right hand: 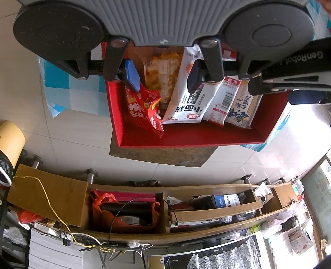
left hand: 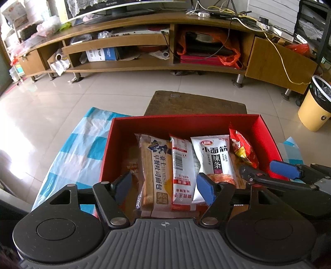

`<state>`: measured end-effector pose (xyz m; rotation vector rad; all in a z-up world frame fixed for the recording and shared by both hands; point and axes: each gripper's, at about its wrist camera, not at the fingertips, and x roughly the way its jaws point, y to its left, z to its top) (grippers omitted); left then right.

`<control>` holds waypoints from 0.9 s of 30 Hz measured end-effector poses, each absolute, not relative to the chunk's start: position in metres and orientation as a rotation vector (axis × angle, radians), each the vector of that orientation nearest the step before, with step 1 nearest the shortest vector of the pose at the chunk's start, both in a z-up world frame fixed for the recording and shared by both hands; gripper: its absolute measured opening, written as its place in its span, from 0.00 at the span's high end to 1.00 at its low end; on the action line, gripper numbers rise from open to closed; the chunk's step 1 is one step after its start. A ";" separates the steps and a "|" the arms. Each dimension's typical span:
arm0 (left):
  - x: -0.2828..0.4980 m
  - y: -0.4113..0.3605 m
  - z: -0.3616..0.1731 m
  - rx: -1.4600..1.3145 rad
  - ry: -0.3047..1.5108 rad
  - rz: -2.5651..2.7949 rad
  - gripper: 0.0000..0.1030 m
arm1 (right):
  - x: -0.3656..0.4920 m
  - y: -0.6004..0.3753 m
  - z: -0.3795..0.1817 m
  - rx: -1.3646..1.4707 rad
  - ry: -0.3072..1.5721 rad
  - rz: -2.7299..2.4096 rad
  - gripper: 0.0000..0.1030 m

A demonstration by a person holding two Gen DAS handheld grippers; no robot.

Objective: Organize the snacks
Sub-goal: 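Withdraw both tools from the box toward the remaining snacks on the cloth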

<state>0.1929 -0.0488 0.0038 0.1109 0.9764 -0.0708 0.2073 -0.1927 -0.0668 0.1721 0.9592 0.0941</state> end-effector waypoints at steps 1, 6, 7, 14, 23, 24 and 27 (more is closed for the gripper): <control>0.191 -0.049 0.004 0.112 0.977 -0.073 0.26 | 0.206 -0.193 -0.066 0.171 0.958 0.095 0.53; 0.181 -0.047 0.004 0.109 0.986 -0.075 0.25 | 0.196 -0.192 -0.064 0.159 0.960 0.100 0.53; 0.179 -0.047 0.004 0.108 0.987 -0.075 0.25 | 0.195 -0.192 -0.064 0.157 0.962 0.102 0.53; 0.169 -0.045 0.006 0.105 0.987 -0.081 0.23 | 0.181 -0.191 -0.061 0.147 0.967 0.108 0.53; 0.154 -0.045 0.008 0.106 0.985 -0.085 0.22 | 0.169 -0.191 -0.058 0.132 0.965 0.115 0.53; 0.153 -0.045 0.008 0.106 0.986 -0.085 0.22 | 0.167 -0.191 -0.057 0.132 0.965 0.116 0.53; 0.149 -0.044 0.008 0.110 0.988 -0.087 0.21 | 0.163 -0.191 -0.057 0.128 0.967 0.118 0.53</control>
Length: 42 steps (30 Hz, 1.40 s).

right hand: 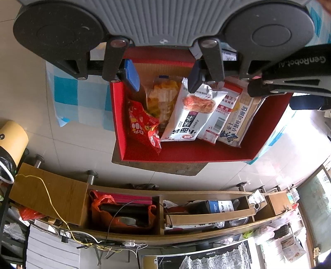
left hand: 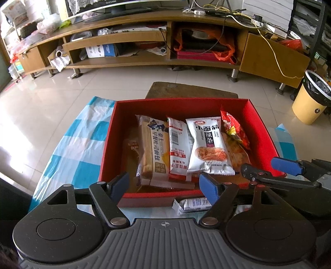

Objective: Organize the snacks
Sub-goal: 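Withdraw both tools from the box toward the remaining snacks on the cloth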

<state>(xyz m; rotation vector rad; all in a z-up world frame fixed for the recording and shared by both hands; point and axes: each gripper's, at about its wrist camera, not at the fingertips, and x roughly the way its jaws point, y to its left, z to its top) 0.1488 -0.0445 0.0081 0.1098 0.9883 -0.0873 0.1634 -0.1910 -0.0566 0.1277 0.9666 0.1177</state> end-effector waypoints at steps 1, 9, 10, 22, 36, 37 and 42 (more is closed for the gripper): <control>0.147 -0.045 0.008 0.111 0.989 -0.088 0.21 | 0.162 -0.191 -0.056 0.126 0.967 0.119 0.53; 0.130 -0.039 0.001 0.122 1.016 -0.092 0.18 | 0.149 -0.191 -0.061 0.111 0.994 0.124 0.52; 0.127 -0.037 -0.001 0.122 1.023 -0.089 0.18 | 0.147 -0.191 -0.061 0.111 0.997 0.128 0.51; 0.094 -0.012 -0.029 0.069 1.161 -0.058 0.17 | 0.123 -0.182 -0.055 0.096 1.000 0.179 0.46; 0.096 0.004 -0.071 -0.079 1.348 0.063 0.16 | 0.110 -0.194 -0.043 0.118 0.979 0.204 0.46; 0.097 0.003 -0.075 -0.095 1.356 0.056 0.17 | 0.110 -0.196 -0.043 0.121 0.979 0.203 0.46; 0.099 -0.006 -0.081 -0.018 1.281 0.090 0.21 | 0.111 -0.215 -0.045 0.142 0.985 0.169 0.45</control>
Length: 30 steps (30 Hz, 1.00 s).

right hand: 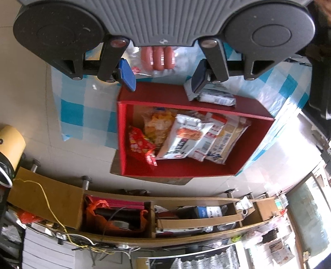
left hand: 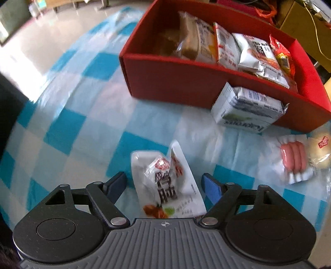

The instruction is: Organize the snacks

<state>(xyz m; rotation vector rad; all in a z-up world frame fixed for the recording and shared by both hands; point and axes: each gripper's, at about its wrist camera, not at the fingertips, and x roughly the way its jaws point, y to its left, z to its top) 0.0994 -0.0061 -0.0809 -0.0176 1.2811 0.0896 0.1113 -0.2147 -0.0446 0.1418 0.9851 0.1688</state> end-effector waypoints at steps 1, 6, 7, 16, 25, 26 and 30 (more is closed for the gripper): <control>0.100 -0.008 -0.079 -0.008 1.276 0.082 0.26 | 0.112 -0.219 -0.046 0.144 0.988 0.159 0.45; 0.094 -0.020 -0.073 0.048 1.252 -0.022 0.39 | 0.118 -0.241 -0.062 0.168 1.042 0.099 0.45; 0.092 -0.021 -0.073 0.063 1.247 -0.029 0.39 | 0.119 -0.243 -0.066 0.169 1.055 0.089 0.45; 0.083 -0.023 -0.066 0.014 1.268 -0.142 0.40 | 0.133 -0.277 -0.080 0.261 1.111 0.031 0.43; 0.087 -0.027 -0.070 -0.002 1.298 -0.209 0.39 | 0.140 -0.279 -0.104 0.271 1.165 0.037 0.33; 0.087 -0.028 -0.072 -0.001 1.302 -0.212 0.39 | 0.141 -0.281 -0.105 0.299 1.164 0.030 0.32; 0.090 -0.027 -0.074 -0.012 1.311 -0.220 0.39 | 0.143 -0.288 -0.104 0.382 1.158 0.024 0.32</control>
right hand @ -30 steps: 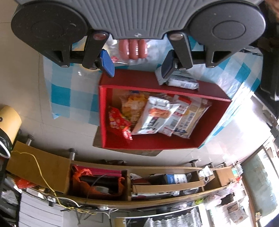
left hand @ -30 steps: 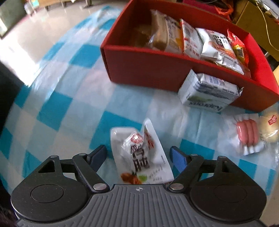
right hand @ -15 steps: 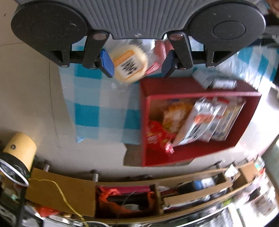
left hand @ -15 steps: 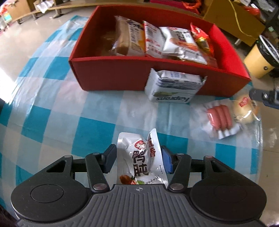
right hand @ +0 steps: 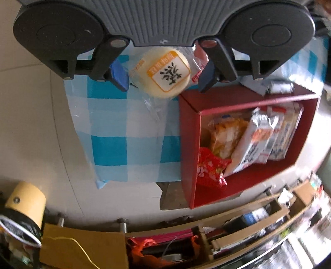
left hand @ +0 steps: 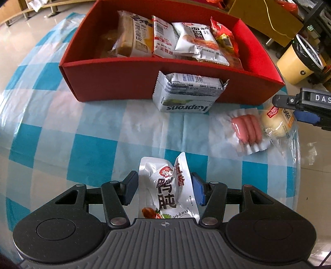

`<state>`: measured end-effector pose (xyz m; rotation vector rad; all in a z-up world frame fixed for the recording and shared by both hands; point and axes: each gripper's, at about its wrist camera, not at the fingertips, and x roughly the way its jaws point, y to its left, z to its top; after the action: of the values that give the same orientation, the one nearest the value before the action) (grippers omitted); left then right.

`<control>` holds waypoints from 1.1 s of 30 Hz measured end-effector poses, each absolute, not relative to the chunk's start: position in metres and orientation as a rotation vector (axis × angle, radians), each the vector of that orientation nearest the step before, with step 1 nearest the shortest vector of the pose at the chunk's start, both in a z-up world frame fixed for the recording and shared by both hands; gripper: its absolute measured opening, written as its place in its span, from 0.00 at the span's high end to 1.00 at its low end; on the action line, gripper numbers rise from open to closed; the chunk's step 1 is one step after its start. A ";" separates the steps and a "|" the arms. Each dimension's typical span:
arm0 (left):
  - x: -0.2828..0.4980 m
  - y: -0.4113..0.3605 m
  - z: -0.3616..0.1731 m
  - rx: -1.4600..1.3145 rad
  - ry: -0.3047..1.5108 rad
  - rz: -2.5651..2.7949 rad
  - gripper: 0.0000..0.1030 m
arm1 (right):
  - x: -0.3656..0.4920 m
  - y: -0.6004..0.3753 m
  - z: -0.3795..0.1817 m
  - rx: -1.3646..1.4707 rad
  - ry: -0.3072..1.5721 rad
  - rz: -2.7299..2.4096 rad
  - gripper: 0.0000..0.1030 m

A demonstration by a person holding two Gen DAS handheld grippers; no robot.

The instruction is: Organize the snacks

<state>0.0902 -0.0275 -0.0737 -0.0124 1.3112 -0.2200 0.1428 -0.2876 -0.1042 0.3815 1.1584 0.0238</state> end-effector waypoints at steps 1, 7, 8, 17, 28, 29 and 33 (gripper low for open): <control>0.091 -0.027 -0.073 -0.015 1.311 -0.224 0.39 | 0.143 -0.287 -0.104 0.384 1.160 0.029 0.30; 0.089 -0.030 -0.073 -0.005 1.308 -0.242 0.39 | 0.147 -0.276 -0.105 0.355 1.161 0.056 0.25; 0.089 -0.032 -0.074 -0.002 1.307 -0.242 0.39 | 0.149 -0.276 -0.106 0.354 1.168 0.058 0.21; 0.088 -0.029 -0.073 0.005 1.309 -0.250 0.39 | 0.150 -0.265 -0.124 0.272 1.193 0.068 0.05; 0.085 -0.025 -0.065 0.001 1.292 -0.258 0.39 | 0.115 -0.282 -0.101 0.387 1.131 0.050 0.34; 0.084 -0.024 -0.064 0.002 1.287 -0.259 0.39 | 0.109 -0.282 -0.099 0.391 1.131 0.049 0.35; 0.080 -0.021 -0.060 0.010 1.280 -0.262 0.39 | 0.083 -0.278 -0.094 0.411 1.151 0.056 0.37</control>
<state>0.0802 -0.0211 -0.0605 0.0099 1.2803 -0.2619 0.0830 -0.2784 -0.0938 0.4108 1.1509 0.0556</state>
